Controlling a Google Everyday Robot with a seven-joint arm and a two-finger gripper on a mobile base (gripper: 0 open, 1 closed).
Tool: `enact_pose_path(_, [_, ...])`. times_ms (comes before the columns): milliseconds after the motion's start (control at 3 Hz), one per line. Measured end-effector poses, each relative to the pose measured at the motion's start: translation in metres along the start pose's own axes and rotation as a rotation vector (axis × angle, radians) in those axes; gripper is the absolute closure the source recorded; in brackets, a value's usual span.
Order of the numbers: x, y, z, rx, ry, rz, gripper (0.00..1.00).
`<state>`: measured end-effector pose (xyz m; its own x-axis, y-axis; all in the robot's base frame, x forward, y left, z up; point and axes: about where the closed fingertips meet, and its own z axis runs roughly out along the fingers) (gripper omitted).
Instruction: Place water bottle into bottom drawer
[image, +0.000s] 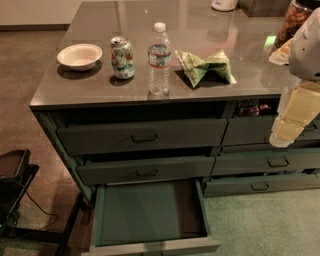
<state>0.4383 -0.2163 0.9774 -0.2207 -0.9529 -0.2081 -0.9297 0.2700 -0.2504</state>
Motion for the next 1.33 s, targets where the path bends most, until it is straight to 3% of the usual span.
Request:
enact_pose_path(333, [-0.001,-0.001,0.0,0.008,-0.003,0.003,0.0])
enact_pose_path(667, [-0.005,-0.017,0.007,0.042,-0.055,0.056,0.0])
enact_pose_path(1333, [-0.047,-0.102,0.045,0.11,-0.261,0.137,0.0])
